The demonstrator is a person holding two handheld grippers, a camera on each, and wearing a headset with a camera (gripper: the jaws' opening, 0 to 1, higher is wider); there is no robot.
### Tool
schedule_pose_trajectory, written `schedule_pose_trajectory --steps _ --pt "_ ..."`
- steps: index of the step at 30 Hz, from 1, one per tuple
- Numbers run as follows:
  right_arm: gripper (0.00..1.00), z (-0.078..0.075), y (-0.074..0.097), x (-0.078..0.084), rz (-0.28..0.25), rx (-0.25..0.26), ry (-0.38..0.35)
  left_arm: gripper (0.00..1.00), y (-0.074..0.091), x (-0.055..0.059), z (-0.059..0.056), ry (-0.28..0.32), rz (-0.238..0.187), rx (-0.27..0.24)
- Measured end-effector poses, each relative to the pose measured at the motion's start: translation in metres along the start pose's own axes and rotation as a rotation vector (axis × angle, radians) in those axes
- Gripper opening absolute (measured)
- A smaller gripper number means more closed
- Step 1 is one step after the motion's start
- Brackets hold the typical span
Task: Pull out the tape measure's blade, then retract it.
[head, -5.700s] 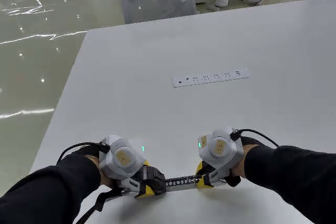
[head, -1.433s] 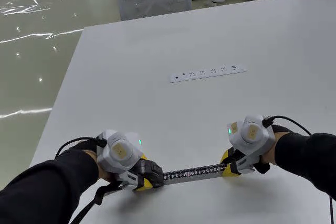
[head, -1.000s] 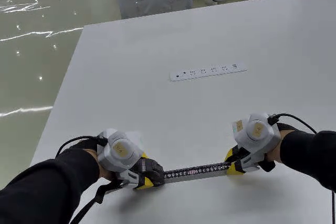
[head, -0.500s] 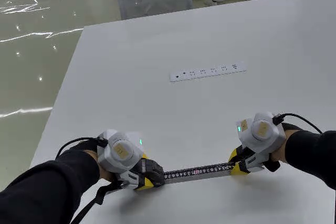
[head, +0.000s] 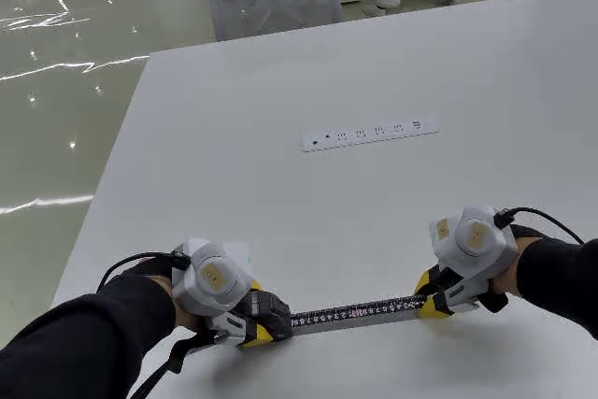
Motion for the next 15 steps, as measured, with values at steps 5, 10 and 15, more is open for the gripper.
schedule_pose_trajectory --steps 5,10,15 --pt "0.08 -0.0001 0.0018 0.0035 0.002 0.002 -0.004 0.32 -0.0001 -0.0001 0.0004 0.000 0.001 0.002" --pt "0.08 -0.0001 0.0034 0.0054 0.006 0.000 -0.005 0.32 -0.0001 -0.0001 0.0001 -0.001 0.001 0.000" --pt "0.08 0.0001 0.0053 0.0075 0.008 0.001 -0.009 0.32 -0.0004 -0.0001 0.0002 0.000 -0.001 0.000"
Point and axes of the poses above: the centre of the closed fingertips' face, and the gripper's own axes: y roughly backward along the fingers, z roughly to its left, x roughly out of its underside, the point moved 10 cm from there along y, roughly backward along the fingers, and after that the axes turned 12 degrees about y, right-handed, at the moved point
